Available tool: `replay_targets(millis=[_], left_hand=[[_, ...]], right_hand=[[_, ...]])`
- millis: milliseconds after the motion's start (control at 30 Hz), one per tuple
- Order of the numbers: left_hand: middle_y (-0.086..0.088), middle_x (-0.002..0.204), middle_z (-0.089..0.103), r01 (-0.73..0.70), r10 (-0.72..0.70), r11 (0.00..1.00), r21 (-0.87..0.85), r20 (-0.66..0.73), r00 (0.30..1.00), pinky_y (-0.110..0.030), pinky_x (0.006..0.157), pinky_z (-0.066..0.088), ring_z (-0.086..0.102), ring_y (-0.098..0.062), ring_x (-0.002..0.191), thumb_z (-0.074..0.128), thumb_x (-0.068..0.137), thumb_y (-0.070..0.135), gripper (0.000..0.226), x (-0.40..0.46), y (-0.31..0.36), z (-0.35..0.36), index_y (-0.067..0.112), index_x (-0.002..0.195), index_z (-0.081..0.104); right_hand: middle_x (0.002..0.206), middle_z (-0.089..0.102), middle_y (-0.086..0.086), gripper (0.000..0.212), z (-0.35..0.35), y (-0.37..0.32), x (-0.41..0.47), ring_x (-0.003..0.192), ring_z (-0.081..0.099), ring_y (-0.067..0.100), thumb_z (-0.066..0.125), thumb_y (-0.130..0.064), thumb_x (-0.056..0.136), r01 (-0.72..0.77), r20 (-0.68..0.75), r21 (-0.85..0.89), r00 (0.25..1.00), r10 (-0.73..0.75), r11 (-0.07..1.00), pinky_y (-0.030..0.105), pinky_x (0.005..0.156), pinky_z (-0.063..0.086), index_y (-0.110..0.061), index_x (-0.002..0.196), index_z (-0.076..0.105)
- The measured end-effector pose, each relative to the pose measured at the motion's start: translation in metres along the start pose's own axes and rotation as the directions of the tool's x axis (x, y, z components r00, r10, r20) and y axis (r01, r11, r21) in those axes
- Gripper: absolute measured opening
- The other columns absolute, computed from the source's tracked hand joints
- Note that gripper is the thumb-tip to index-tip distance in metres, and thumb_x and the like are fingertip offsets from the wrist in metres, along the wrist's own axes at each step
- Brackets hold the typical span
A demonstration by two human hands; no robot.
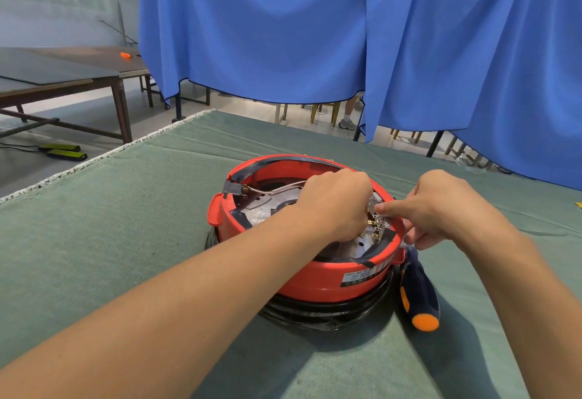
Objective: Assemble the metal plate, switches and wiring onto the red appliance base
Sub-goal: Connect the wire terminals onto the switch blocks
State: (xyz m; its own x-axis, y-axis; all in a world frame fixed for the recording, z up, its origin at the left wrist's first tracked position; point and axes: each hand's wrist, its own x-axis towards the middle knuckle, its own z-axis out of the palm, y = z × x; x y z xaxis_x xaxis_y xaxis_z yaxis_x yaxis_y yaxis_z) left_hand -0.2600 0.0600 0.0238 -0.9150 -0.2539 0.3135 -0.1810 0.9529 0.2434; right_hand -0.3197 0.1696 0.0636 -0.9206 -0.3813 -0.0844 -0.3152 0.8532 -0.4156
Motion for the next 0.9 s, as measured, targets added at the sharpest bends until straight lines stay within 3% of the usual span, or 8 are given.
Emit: replay_targets(millis=[200,400,567,700,900], left_hand=[[-0.005,0.096,0.069,-0.018,0.018,1.0,0.0,0.005,1.0,-0.032,0.063,0.038,0.062,-0.029,0.084,0.062,0.084,0.017,0.017,0.001,0.0,0.0,0.017,0.098,0.071],[-0.008,0.091,0.069,-0.073,0.073,0.997,-0.014,0.01,0.997,-0.034,0.068,0.049,0.063,-0.03,0.083,0.063,0.081,0.016,0.016,0.0,0.002,0.003,0.013,0.096,0.071],[-0.006,0.091,0.07,-0.036,0.042,0.994,-0.099,0.053,0.998,-0.034,0.069,0.049,0.063,-0.029,0.086,0.067,0.078,0.018,0.013,0.0,-0.004,0.003,0.017,0.089,0.074],[-0.004,0.092,0.073,-0.004,0.029,0.979,-0.205,0.118,0.993,-0.038,0.077,0.054,0.065,-0.025,0.086,0.072,0.081,0.022,0.009,0.003,-0.009,0.002,0.019,0.088,0.076],[-0.004,0.09,0.071,-0.026,0.036,0.994,-0.106,0.09,0.995,-0.031,0.064,0.045,0.062,-0.027,0.083,0.07,0.083,0.022,0.008,0.008,-0.007,0.003,0.023,0.089,0.076]], right_hand=[[0.048,0.066,0.007,0.047,0.001,-0.001,-0.001,0.048,0.067,0.018,0.072,-0.046,0.079,0.024,-0.02,-0.036,0.999,-0.025,0.999,0.032,0.062,0.058,-0.005,0.056,0.065],[0.048,0.066,0.007,0.048,0.001,-0.001,-0.001,0.047,0.066,0.017,0.071,-0.045,0.08,0.04,-0.022,-0.057,0.999,-0.042,0.998,0.026,0.055,0.054,-0.005,0.054,0.063],[0.05,0.067,0.008,0.047,0.0,-0.002,-0.001,0.052,0.069,0.019,0.072,-0.044,0.081,0.038,0.003,-0.049,0.999,-0.038,0.998,0.033,0.065,0.059,-0.004,0.057,0.066],[0.052,0.067,0.009,0.045,0.0,-0.002,0.0,0.053,0.069,0.02,0.073,-0.044,0.08,0.031,0.002,-0.04,1.0,-0.031,0.999,0.033,0.063,0.059,-0.005,0.059,0.066],[0.048,0.066,0.007,0.047,0.001,-0.001,0.0,0.05,0.068,0.018,0.07,-0.044,0.082,0.039,0.002,-0.061,0.999,-0.039,0.997,0.028,0.057,0.056,-0.005,0.056,0.066]])
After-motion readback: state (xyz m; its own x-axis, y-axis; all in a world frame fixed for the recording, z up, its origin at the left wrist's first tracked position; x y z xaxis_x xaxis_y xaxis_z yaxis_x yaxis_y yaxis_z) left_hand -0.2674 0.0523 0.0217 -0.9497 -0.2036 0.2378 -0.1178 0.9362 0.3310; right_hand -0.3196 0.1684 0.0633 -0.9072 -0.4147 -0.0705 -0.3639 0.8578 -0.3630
